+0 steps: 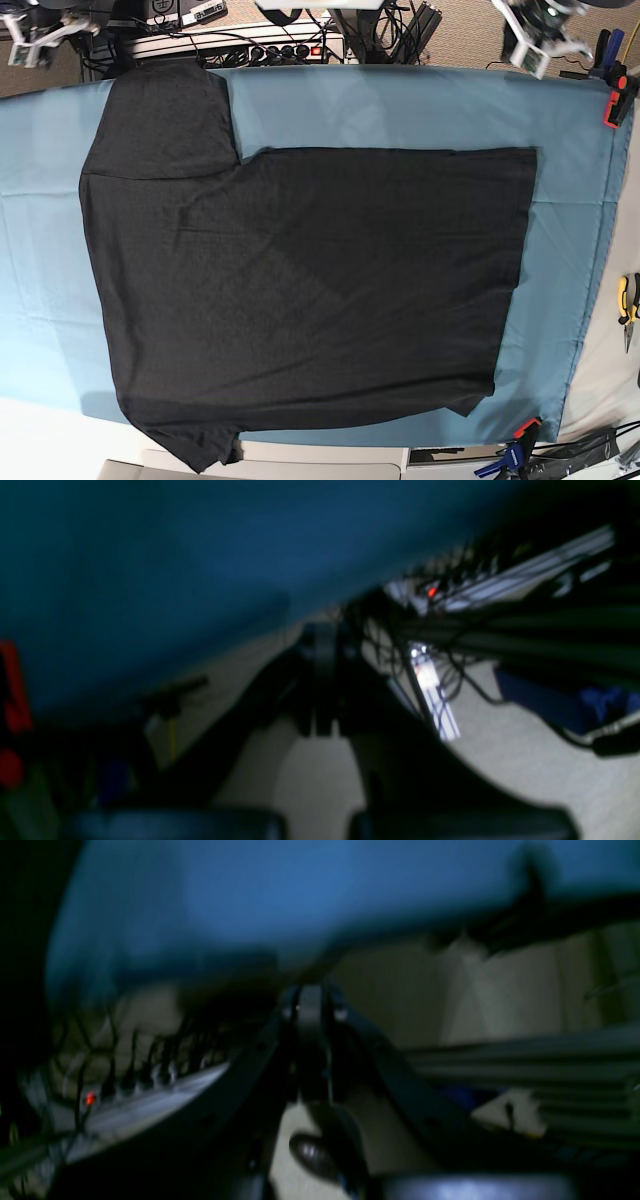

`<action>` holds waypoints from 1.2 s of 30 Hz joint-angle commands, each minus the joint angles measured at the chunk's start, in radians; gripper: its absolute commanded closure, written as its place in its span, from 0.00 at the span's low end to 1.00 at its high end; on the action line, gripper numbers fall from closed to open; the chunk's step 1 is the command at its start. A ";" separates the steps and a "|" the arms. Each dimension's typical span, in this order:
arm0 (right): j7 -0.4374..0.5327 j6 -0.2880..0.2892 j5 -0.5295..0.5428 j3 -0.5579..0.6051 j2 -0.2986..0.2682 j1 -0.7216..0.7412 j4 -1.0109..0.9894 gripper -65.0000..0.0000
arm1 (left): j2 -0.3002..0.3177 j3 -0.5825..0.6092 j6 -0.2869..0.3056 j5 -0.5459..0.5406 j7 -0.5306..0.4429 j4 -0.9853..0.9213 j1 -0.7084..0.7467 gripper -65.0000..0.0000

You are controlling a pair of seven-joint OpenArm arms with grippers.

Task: Fold the T-shirt properly
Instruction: 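Move both grippers down toward the shirt's shoulder corners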

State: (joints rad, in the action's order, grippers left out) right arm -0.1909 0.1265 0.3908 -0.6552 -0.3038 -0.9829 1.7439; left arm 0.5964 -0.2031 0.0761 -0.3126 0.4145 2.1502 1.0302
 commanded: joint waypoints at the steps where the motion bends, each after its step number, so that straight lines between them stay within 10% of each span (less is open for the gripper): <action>1: 0.012 0.002 0.023 -0.031 -0.012 -0.006 0.034 0.94 | 0.010 -0.032 0.006 -0.029 -0.006 0.015 -0.009 1.00; 9: -0.222 0.165 0.337 -0.080 0.012 0.119 0.077 0.94 | -0.036 -0.169 0.030 -0.288 0.076 -0.031 -0.176 1.00; 16: -0.335 0.170 0.579 -0.081 0.100 0.180 0.078 0.94 | -0.116 -0.182 0.143 -0.384 0.119 -0.112 -0.232 1.00; 27: -0.272 0.173 0.436 -0.086 0.194 0.181 0.135 0.94 | -0.164 -0.181 0.398 -0.383 0.089 -0.112 -0.237 1.00; 36: -0.364 0.172 0.352 -0.085 0.197 0.199 0.312 0.90 | -0.164 -0.180 0.423 -0.338 0.091 -0.112 -0.285 1.00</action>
State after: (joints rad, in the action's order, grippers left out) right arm -0.5797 0.2966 0.7330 -0.7311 -0.0990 -0.7757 2.0415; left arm 0.4240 -0.3790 0.4908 -0.6399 0.5240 2.0228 0.7391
